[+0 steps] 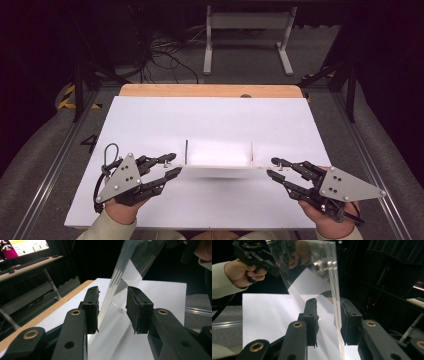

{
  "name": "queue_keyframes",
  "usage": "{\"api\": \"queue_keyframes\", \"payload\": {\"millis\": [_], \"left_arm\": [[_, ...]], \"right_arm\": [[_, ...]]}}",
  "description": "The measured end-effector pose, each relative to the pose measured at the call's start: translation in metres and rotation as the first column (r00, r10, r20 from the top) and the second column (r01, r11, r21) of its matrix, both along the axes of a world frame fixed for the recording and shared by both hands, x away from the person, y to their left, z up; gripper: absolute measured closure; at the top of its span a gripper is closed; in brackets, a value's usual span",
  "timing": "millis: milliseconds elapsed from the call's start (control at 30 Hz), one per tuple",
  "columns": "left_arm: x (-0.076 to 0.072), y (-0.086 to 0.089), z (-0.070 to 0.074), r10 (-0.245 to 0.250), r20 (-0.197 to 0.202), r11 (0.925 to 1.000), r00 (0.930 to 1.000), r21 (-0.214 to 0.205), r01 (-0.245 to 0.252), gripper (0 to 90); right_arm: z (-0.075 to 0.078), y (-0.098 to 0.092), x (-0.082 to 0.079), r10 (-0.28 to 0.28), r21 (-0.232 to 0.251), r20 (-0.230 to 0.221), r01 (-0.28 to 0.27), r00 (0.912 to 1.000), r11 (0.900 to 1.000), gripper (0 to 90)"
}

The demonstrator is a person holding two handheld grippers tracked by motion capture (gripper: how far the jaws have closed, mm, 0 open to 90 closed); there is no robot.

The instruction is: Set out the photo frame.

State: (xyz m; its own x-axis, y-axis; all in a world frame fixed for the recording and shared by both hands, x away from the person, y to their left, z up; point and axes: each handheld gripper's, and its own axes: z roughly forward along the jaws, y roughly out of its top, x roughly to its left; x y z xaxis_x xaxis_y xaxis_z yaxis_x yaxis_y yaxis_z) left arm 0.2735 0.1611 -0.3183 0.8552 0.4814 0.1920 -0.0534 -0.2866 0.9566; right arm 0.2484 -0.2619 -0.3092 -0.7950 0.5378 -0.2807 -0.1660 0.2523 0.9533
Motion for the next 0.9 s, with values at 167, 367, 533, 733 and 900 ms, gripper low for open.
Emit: {"api": "queue_keyframes", "payload": {"millis": [167,367,533,733,900], "left_arm": [[0.009,-0.002,0.003,0.024,-0.009,0.9991,0.9997,-0.036,-0.024,63.3],[0.019,-0.004,0.001,0.090,-0.025,0.9928,0.9956,-0.077,-0.092,54.2],[0.027,0.001,-0.007,0.121,-0.068,0.9890,0.9903,-0.077,-0.126,41.5],[0.031,0.010,-0.020,0.162,-0.109,0.9853,0.9807,-0.035,-0.167,36.2],[0.033,0.020,-0.035,0.196,-0.154,0.9800,0.9684,-0.006,-0.199,33.7]], "right_arm": [[0.002,-0.001,0.010,-0.024,0.039,0.008,0.024,0.9997,0.9990,68.6],[0.005,0.000,0.023,-0.041,0.077,0.008,0.040,0.9991,0.9962,67.8],[0.004,0.000,0.033,-0.051,0.110,0.002,0.051,0.9987,0.9927,66.8],[-0.002,0.006,0.049,-0.093,0.093,-0.020,0.095,0.9954,0.9911,63.8],[-0.007,0.008,0.062,-0.108,0.100,-0.065,0.114,0.9920,0.9884,60.6]]}}
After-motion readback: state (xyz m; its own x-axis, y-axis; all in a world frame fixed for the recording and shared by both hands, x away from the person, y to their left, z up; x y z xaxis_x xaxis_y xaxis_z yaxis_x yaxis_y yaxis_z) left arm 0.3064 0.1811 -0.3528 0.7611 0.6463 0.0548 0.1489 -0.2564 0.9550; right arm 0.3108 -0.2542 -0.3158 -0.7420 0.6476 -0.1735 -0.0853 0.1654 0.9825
